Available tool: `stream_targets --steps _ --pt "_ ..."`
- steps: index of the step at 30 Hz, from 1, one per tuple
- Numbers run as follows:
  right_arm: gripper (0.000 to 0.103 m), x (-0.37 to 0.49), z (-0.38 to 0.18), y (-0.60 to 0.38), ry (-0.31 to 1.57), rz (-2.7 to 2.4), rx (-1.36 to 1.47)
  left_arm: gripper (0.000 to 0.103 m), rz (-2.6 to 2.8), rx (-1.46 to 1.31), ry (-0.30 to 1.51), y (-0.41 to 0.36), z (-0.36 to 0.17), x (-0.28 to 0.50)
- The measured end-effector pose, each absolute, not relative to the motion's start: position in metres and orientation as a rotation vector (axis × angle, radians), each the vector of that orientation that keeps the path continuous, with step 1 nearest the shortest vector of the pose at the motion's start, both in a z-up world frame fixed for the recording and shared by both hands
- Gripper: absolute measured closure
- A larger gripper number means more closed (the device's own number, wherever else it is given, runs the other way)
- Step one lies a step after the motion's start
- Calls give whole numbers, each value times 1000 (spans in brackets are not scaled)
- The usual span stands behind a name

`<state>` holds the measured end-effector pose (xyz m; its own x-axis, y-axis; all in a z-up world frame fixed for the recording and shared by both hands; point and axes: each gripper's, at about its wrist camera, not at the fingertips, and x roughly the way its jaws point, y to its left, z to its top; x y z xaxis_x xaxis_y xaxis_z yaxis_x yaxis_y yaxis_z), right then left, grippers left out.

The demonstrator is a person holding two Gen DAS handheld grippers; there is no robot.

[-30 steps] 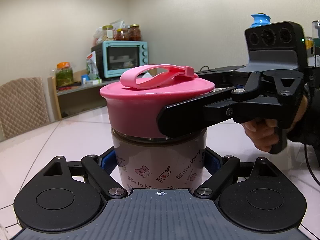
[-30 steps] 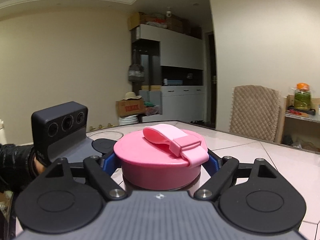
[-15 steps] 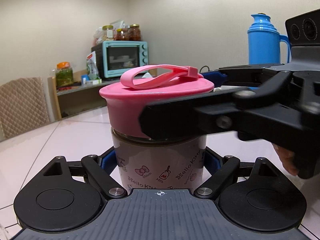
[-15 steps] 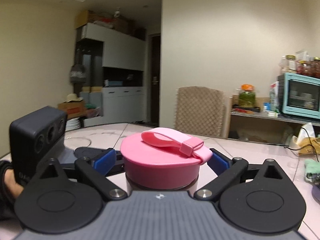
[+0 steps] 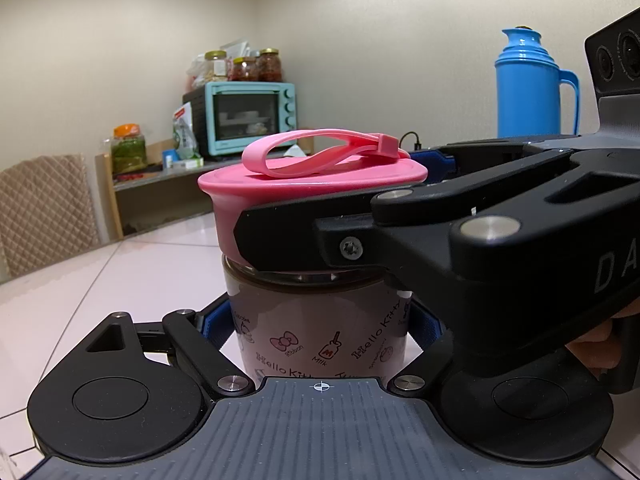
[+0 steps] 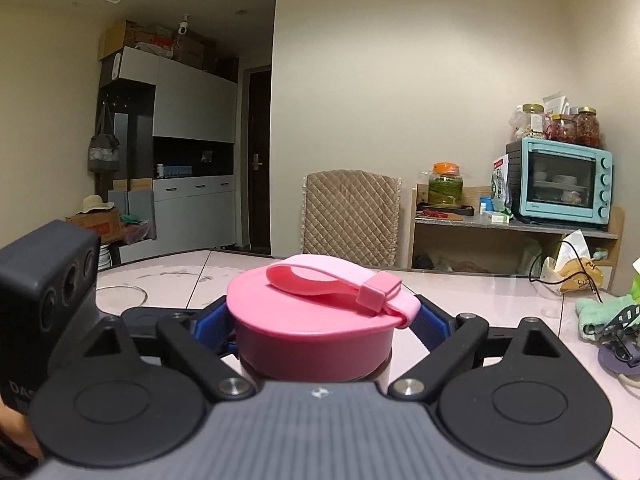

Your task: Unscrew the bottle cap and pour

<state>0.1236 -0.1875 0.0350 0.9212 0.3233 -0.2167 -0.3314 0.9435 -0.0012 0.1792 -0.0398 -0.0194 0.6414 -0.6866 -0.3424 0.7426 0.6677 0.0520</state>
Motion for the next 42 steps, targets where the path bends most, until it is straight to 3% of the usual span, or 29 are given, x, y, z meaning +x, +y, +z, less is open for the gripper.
stream_targets --steps 9,12,16,29,34,36,42 --pt "12 117 33 -180 233 308 -23 13 -820 195 307 -40 -19 180" --pt "18 117 31 -177 236 304 -17 13 -820 195 307 -40 -19 180" --pt "18 116 30 -177 231 322 -34 13 -821 194 307 -40 -20 180" --pt "18 162 31 -247 232 883 -68 13 -820 195 307 -40 -20 182" --pt "17 159 35 -246 240 866 -58 13 -820 195 307 -40 -20 183" --pt "9 149 37 -240 239 803 -65 13 -821 195 307 -40 -20 183" --pt "9 127 43 -224 238 601 -22 13 -821 195 307 -40 -20 183"
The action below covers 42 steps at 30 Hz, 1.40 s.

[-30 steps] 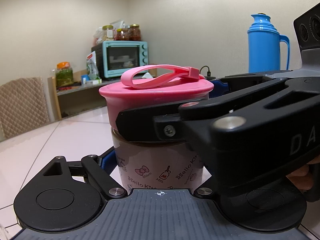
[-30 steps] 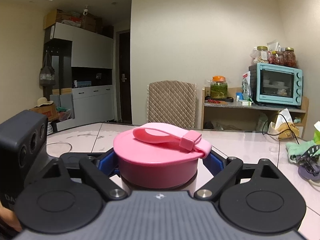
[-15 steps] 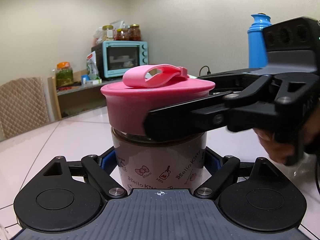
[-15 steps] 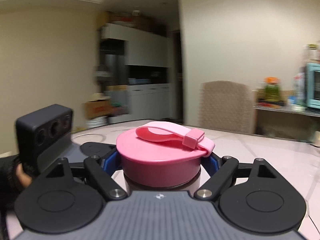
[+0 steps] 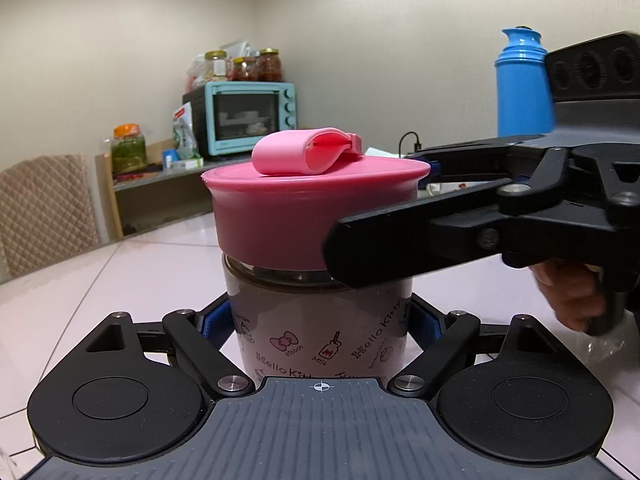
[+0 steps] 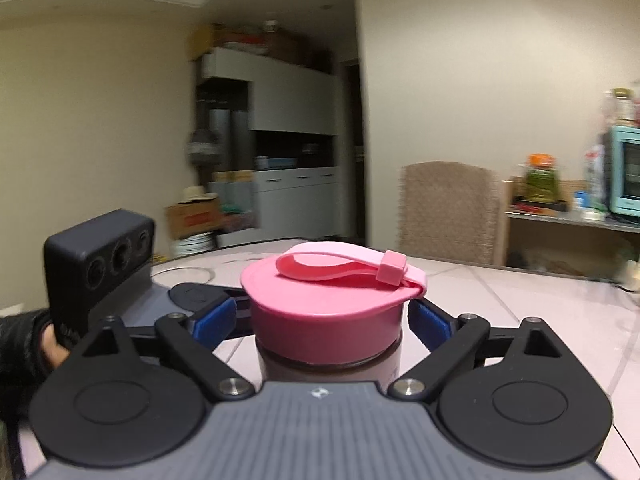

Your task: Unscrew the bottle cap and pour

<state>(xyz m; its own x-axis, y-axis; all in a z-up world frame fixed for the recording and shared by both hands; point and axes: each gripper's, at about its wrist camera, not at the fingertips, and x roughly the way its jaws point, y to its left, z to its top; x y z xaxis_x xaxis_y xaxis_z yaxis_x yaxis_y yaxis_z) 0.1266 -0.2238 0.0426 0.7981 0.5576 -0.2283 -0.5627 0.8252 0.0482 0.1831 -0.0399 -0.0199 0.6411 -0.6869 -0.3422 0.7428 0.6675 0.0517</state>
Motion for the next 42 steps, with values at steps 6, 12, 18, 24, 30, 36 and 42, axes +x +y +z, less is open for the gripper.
stream_targets --steps 6,12,18,24,30,36,42 --pt "9 122 41 -207 233 473 -3 13 -821 195 307 -40 -20 184" --pt "9 125 35 -194 224 395 -30 13 -821 194 307 -40 -20 183" --pt "18 123 30 -184 214 347 -39 13 -821 195 307 -40 -20 183" --pt "18 121 29 -192 216 409 -52 13 -821 194 307 -40 -20 185" --pt "18 137 34 -221 236 635 -43 13 -821 195 307 -40 -21 185" --pt "18 149 38 -240 245 776 -56 13 -820 193 307 -41 -21 185" --pt "18 154 44 -244 243 831 -62 13 -820 195 306 -41 -21 185"
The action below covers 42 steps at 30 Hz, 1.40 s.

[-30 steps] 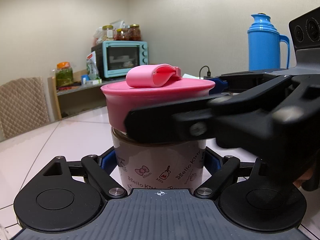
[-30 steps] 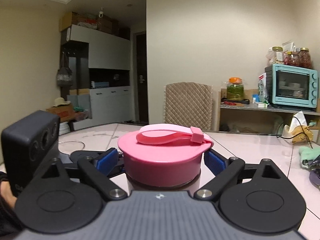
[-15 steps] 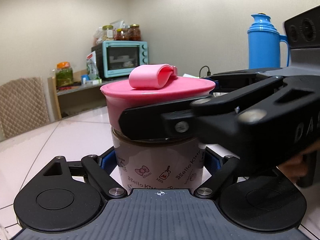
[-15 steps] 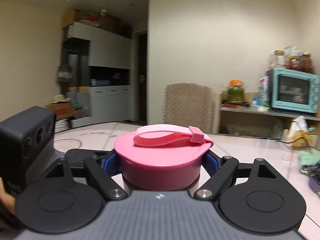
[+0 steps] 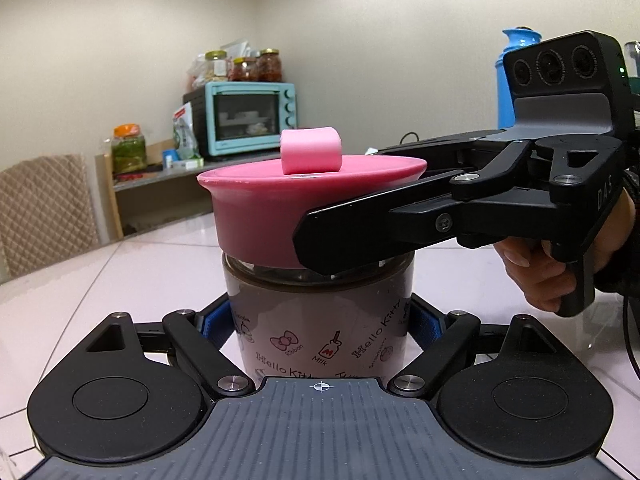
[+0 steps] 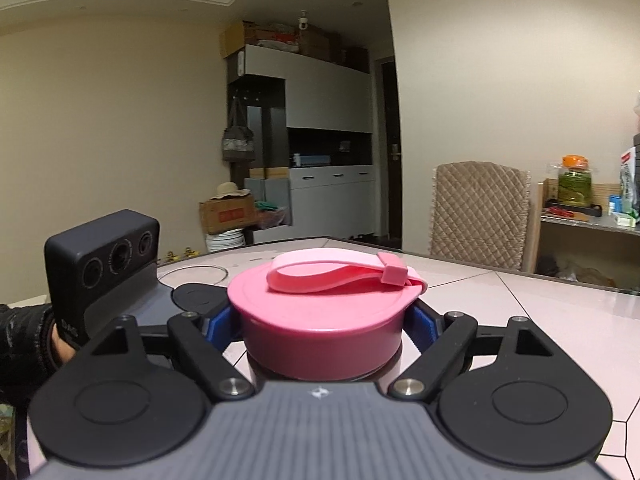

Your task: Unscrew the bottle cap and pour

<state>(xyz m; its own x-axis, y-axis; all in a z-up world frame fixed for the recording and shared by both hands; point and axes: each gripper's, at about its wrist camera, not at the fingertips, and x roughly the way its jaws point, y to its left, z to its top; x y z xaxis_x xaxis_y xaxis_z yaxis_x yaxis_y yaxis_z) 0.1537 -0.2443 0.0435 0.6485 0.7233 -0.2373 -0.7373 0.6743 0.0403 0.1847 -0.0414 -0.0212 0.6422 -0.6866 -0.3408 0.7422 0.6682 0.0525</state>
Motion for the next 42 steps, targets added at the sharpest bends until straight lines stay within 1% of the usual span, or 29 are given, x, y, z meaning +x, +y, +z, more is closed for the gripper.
stream_targets --steps 7,10,11,12,21,31,38,42 --pt "18 153 47 -244 245 836 -70 13 -820 195 305 -42 -21 185" --pt "14 148 49 -240 246 783 -65 13 -820 194 306 -42 -21 185" --pt "10 145 49 -238 245 762 -63 13 -820 194 306 -42 -21 185" --pt "10 142 50 -237 245 741 -60 13 -820 194 306 -42 -20 185" --pt "9 108 54 -205 194 478 -91 13 -820 194 307 -43 -19 184" --pt "9 113 43 -176 193 331 -92 13 -820 186 297 -43 -19 184" --pt "10 113 38 -171 220 296 -55 13 -820 186 297 -44 -19 184" --pt "14 112 37 -167 219 279 -51 13 -819 187 297 -44 -20 184"
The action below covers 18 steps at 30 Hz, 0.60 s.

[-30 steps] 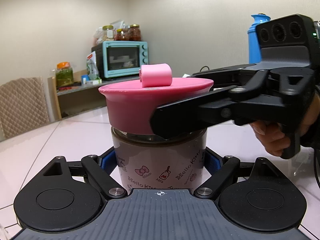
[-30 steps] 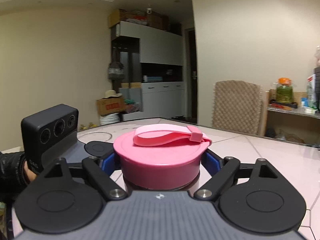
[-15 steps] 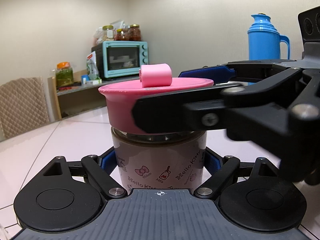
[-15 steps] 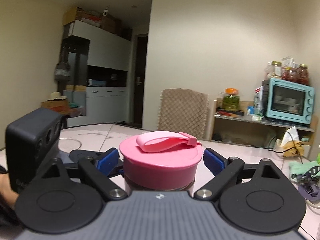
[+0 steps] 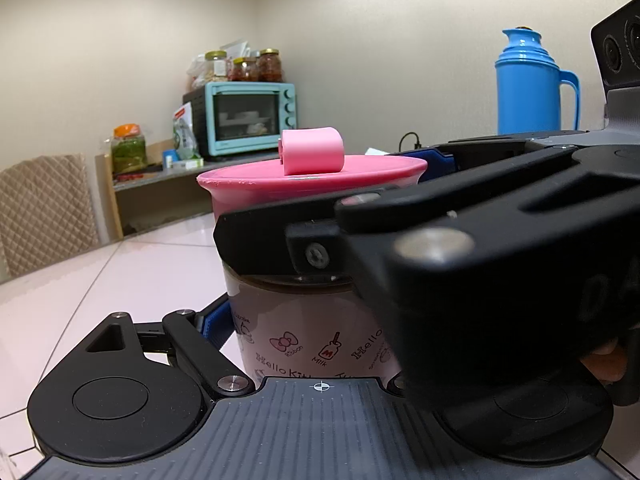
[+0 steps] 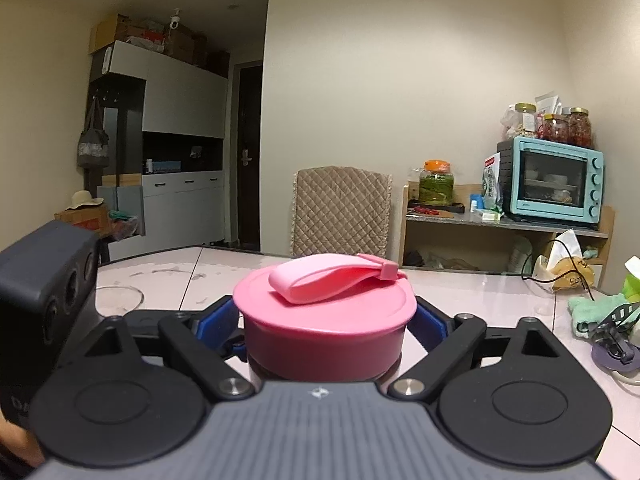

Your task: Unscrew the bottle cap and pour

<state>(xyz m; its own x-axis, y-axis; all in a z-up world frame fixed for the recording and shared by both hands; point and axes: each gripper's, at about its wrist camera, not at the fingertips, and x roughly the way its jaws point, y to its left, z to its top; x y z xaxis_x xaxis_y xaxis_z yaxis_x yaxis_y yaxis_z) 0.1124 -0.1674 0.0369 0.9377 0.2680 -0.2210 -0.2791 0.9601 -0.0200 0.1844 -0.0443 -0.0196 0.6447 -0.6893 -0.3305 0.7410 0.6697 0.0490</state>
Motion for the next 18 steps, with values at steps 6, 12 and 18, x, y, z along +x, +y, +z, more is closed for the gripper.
stream_targets --steps 6,12,18 --pt "17 111 35 -168 217 284 -55 13 -819 186 297 -45 -20 185" --pt "18 115 32 -175 210 333 -72 13 -819 186 297 -46 -20 185" --pt "18 117 32 -188 201 429 -79 13 -819 184 297 -45 -20 182"
